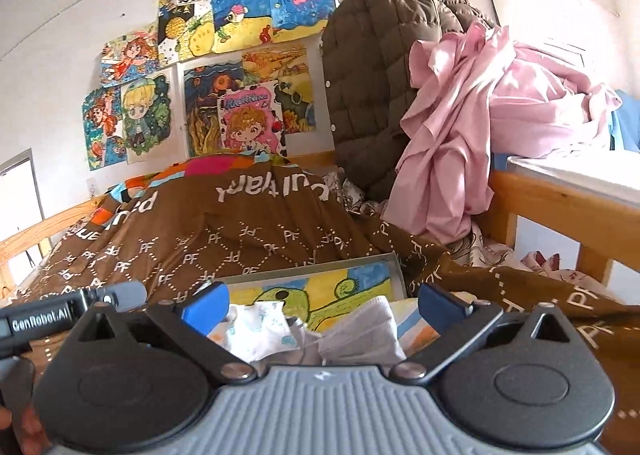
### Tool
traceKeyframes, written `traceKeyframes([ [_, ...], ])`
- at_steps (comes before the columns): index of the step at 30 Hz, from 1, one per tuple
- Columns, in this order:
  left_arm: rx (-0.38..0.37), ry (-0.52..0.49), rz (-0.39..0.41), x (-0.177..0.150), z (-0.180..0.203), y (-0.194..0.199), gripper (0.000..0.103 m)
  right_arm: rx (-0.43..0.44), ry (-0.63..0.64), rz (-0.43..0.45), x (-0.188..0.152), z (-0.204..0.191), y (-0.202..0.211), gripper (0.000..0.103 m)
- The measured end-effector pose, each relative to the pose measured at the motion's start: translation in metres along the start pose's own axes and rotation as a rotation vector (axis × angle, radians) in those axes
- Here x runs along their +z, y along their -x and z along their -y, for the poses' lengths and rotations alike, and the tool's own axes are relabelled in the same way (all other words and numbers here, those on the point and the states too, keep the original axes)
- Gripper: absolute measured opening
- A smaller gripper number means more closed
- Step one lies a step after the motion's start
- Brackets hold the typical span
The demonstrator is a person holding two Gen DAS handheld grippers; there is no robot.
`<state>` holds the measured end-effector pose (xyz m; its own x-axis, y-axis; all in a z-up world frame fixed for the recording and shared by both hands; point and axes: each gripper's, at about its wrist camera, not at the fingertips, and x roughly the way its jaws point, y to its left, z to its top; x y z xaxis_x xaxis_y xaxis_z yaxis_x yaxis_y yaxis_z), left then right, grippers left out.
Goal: Organize soft objects
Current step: 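Move both open grippers back over the remaining pile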
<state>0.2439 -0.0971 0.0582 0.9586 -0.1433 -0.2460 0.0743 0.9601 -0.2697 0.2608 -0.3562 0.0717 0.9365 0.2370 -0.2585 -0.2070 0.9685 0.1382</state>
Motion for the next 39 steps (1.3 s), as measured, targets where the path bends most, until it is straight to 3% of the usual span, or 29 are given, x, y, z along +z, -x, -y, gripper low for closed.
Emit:
traceKeyframes([
  [7,-0.008,-0.021,0.041,0.004,0.002,0.053,0.099,-0.003,0.061,0.022,0.001,-0.026,0.049,0.103],
  [19,-0.018,-0.036,0.026,-0.017,-0.014,0.127,0.102,-0.02,0.11,0.014,-0.031,-0.057,0.11,0.103],
  [29,-0.011,-0.148,0.016,-0.047,-0.033,0.161,0.102,0.001,0.203,-0.074,-0.073,-0.088,0.129,0.103],
  [39,0.014,-0.135,-0.042,-0.064,-0.061,0.167,0.102,0.03,0.264,-0.153,-0.102,-0.11,0.138,0.103],
])
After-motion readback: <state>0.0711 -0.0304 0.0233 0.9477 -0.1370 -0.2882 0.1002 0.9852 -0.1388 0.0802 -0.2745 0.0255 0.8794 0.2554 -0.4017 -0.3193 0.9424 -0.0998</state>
